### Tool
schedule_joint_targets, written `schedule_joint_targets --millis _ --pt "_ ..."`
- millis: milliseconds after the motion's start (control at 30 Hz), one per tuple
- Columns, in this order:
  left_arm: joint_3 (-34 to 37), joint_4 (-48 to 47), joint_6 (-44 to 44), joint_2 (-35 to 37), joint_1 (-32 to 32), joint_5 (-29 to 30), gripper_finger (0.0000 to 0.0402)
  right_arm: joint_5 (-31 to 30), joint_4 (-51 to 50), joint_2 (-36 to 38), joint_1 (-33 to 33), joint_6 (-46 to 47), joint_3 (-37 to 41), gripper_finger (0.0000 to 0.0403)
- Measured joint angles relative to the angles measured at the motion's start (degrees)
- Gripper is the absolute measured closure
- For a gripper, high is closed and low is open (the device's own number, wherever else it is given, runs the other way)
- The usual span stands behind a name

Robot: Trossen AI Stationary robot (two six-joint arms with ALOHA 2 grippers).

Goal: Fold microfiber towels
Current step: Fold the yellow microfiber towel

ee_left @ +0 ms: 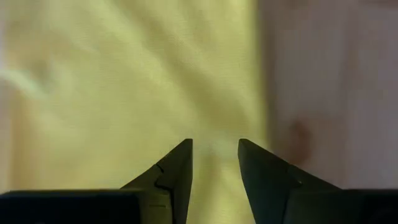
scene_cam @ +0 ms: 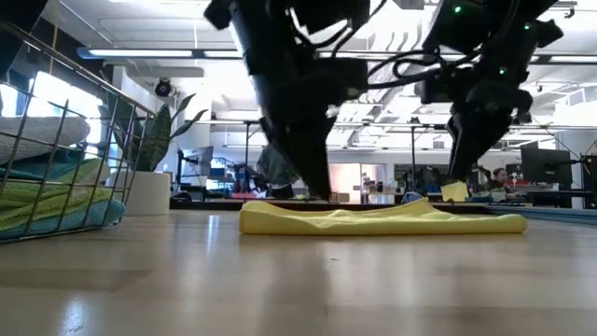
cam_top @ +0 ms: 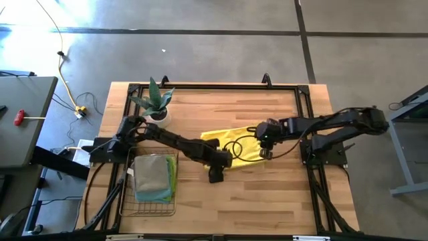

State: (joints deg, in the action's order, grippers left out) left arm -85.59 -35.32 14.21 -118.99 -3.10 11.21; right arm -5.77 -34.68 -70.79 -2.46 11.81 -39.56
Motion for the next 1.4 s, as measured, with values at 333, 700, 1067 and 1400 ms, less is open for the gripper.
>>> schedule_joint_targets --millis 333,700,1067,1400 --pt "-0.8 -14.3 -7.9 1.0 2.5 12.0 0.0282 1.5 6.5 4.8 0.0 17.8 9.9 0.0195" --pt "8.7 -0.4 -10.1 1.6 6.1 3.1 0.0282 2.6 25.4 4.8 -0.8 28.5 21.5 0.0192" --pt "9.4 -0.1 4.6 1.4 1.3 -2.5 0.0282 3.5 35.0 4.4 -1.3 29.6 24.1 0.02" --pt "9.6 3.6 7.6 1.3 -1.5 -0.9 0.0282 5.4 34.6 4.4 -1.2 28.2 24.1 0.0282"
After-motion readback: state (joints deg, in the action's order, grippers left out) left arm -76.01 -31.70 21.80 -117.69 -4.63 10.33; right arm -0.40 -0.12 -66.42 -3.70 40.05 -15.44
